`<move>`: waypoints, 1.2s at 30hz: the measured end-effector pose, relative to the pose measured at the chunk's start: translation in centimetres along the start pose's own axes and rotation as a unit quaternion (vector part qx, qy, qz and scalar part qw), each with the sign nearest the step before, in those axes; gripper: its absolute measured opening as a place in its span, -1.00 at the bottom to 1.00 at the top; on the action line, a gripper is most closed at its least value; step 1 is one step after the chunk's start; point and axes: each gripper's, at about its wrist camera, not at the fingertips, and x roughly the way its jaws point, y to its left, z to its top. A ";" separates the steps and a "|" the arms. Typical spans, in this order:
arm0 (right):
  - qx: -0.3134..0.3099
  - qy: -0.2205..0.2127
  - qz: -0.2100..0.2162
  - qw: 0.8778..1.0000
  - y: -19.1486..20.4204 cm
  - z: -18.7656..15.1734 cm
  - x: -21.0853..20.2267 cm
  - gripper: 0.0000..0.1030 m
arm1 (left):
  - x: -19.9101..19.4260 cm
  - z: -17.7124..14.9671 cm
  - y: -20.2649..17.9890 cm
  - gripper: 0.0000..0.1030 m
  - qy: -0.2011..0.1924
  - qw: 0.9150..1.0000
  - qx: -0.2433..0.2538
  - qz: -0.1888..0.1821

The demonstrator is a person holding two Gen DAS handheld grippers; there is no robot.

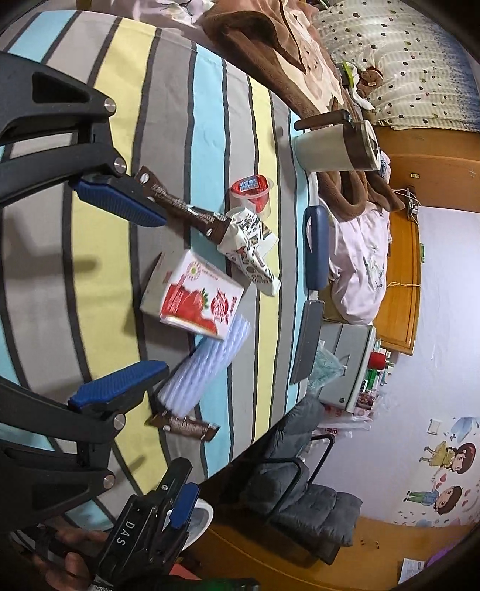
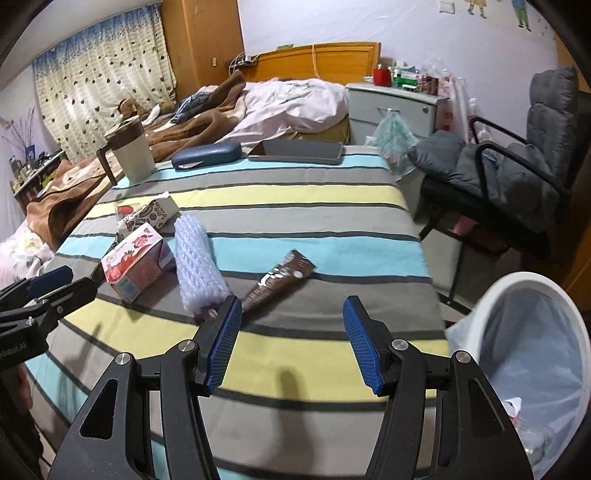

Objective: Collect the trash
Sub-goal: 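Grasp the brown chocolate wrapper with the right tool while the left grasps the strawberry milk carton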

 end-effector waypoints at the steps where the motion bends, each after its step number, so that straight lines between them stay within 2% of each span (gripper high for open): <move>1: 0.001 0.004 0.004 1.000 0.1 0.2 0.3 0.15 | 0.2 0.1 0.2 0.49 0.002 1.000 0.001 0.000; 11: 0.015 0.039 -0.021 0.999 0.3 0.8 2.8 0.15 | 2.6 1.1 0.6 0.49 0.022 1.000 0.017 -0.011; 21: 0.020 0.060 -0.019 0.998 0.3 1.0 4.0 0.12 | 4.0 1.8 0.3 0.50 0.035 0.999 0.027 -0.011; 28: -0.003 0.057 -0.033 0.998 0.9 1.1 4.2 -0.19 | 5.0 1.8 0.0 0.50 0.044 0.998 0.034 -0.004; 31: -0.003 0.055 -0.036 0.998 0.6 1.2 4.2 -0.41 | 5.1 1.9 -0.4 0.49 0.045 0.998 0.038 -0.011; 33: 0.001 0.052 -0.036 0.998 0.3 1.2 4.1 -0.51 | 5.2 2.0 -0.6 0.46 0.045 0.998 0.040 -0.012; 36: 0.011 0.049 -0.026 0.998 -0.3 1.1 3.9 -0.58 | 5.4 2.0 -0.6 0.28 0.050 0.998 0.041 -0.014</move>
